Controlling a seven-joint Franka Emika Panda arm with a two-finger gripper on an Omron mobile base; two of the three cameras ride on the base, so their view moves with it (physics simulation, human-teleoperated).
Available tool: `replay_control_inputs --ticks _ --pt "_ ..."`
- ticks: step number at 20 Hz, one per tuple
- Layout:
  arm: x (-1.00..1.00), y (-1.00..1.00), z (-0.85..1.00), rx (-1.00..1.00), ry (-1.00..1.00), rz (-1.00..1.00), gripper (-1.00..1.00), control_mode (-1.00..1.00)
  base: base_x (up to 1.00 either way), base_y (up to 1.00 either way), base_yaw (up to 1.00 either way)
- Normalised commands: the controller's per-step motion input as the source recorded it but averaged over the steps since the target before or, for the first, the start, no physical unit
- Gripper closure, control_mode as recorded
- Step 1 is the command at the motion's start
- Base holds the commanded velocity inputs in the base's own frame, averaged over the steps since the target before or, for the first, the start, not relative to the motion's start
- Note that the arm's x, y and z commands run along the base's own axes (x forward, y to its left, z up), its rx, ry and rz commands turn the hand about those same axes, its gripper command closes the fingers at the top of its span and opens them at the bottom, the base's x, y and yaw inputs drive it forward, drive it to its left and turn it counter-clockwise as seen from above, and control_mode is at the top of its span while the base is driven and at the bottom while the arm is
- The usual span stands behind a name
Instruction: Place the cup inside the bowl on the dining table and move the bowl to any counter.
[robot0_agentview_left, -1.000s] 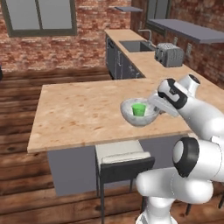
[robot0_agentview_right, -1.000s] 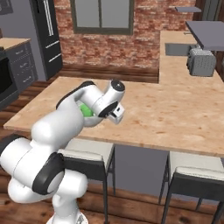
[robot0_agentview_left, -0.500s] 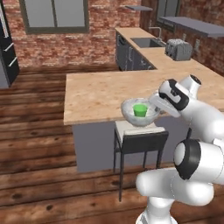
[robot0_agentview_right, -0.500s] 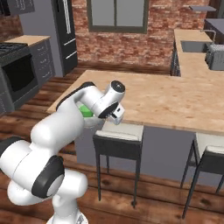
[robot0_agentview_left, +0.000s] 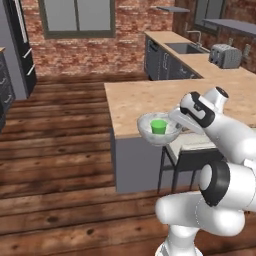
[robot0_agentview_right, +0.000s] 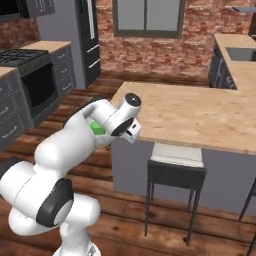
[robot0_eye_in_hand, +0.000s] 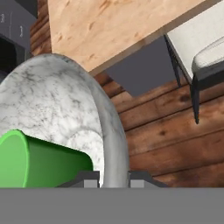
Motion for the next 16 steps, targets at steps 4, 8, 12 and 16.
replay_control_inputs --ticks 4,8,12,16 --pt "0.00 0.00 0.00 0.00 0.00 0.00 1.00 1.00 -0.01 0.85 0.00" --pt "0.00 0.00 0.00 0.00 0.00 0.00 1.00 1.00 0.00 0.82 0.00" --pt "0.00 0.00 0.00 0.00 0.00 0.00 1.00 1.00 0.00 0.82 0.00" --pt "0.00 0.00 0.00 0.00 0.00 0.00 1.00 1.00 0.00 0.75 0.00"
